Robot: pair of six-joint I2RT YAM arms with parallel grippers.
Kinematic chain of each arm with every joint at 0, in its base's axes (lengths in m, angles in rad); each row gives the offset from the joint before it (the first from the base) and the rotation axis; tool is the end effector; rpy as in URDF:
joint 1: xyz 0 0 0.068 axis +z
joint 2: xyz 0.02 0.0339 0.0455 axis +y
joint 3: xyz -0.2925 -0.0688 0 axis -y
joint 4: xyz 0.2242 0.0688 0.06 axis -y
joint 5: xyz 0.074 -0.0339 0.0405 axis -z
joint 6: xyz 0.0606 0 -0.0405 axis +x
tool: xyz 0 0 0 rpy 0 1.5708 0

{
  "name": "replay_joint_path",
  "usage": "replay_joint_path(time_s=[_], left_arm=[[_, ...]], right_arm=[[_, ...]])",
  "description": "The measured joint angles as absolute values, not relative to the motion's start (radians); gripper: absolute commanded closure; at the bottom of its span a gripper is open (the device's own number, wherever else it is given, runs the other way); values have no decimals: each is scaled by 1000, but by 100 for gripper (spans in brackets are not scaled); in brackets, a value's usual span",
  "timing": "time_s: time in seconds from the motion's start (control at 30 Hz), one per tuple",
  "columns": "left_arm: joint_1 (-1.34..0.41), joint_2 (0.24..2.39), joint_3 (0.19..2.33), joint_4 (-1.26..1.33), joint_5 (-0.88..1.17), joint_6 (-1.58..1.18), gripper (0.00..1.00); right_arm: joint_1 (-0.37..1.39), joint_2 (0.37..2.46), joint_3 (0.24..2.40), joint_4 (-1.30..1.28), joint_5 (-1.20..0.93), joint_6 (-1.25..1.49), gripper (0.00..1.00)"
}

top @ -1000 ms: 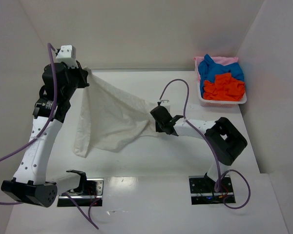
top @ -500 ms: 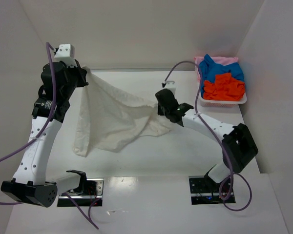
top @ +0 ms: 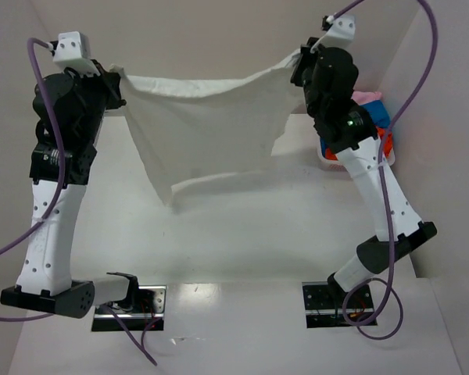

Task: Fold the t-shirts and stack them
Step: Flatten out the tshirt

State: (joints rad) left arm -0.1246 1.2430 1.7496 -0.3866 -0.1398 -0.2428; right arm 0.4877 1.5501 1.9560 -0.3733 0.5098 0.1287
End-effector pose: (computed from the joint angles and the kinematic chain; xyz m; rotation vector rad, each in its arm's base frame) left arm 0.2251 -0.0197 0.5677 -0.2000 1.4412 -0.1990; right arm 0.2993 0.1253 0.5537 0.1287 1.5378 0.0970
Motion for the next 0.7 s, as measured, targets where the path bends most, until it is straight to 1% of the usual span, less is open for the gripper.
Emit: replay_joint_path(time_s=[0.2, 0.33, 0.47, 0.7], left_arm=[[-122, 1257, 1856, -411, -175, -244, 100], [-122, 1232, 1884, -423, -209, -243, 100], [-122, 1187, 1893, -440, -247, -242, 100], [-123, 1072, 1876, -471, -260, -247, 100]], right_arm=[[478, 1591, 2215, -395, 531, 60, 100], [478, 1579, 2280, -395, 526, 41, 100], [478, 1525, 2223, -404, 517, 33, 100], [479, 1333, 1983, -439, 473, 49, 100]])
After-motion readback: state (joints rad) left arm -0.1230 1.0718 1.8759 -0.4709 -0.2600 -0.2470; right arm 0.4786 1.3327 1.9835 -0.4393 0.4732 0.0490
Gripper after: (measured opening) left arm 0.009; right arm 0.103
